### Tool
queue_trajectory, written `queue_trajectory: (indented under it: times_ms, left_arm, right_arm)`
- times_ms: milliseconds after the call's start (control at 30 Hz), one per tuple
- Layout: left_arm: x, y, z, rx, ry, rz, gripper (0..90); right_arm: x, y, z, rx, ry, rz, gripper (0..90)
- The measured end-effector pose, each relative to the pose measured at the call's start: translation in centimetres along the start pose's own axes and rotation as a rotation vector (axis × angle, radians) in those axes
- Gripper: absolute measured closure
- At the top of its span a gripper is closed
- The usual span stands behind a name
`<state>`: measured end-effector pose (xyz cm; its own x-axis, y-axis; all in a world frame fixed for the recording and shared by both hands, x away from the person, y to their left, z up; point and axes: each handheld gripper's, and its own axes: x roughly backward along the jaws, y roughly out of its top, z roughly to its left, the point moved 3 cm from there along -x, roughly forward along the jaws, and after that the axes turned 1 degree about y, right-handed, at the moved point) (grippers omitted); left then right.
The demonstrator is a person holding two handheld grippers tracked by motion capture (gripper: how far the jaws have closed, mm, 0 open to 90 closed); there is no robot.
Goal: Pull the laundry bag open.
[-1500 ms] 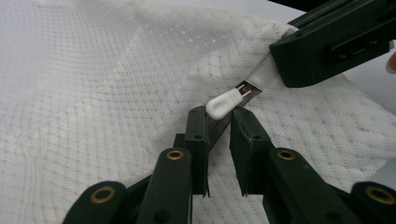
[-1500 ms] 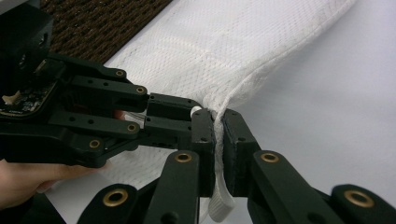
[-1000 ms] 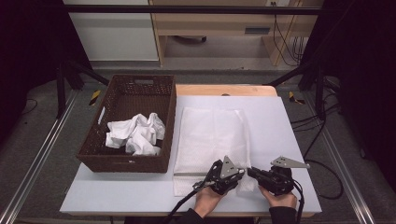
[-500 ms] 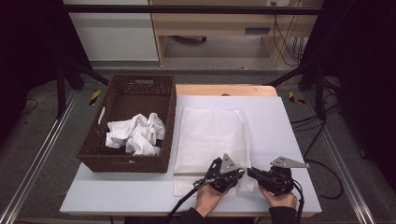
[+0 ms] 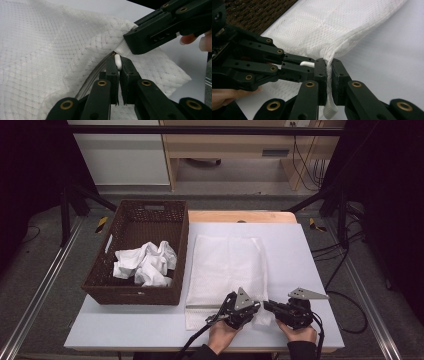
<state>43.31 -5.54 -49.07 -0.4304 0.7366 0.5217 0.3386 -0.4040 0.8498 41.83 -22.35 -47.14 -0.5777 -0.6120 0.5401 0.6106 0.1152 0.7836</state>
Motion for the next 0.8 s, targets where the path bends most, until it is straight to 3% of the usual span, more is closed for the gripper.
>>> queue_trajectory:
  times_ms: [133, 600, 800]
  left_arm:
    - [0.1, 0.12, 0.07, 0.0, 0.003, -0.006, 83.0]
    - [0.29, 0.2, 0.23, 0.012, -0.007, -0.007, 82.6]
    - [0.46, 0.13, 0.0, 0.01, 0.008, -0.017, 84.7]
  right_arm:
    - [0.04, 0.21, 0.44, 0.026, -0.013, 0.003, 85.3]
    - [0.0, 0.17, 0.51, 0.03, -0.01, 0.008, 85.4]
    - [0.05, 0.14, 0.37, 0.023, -0.015, 0.002, 85.3]
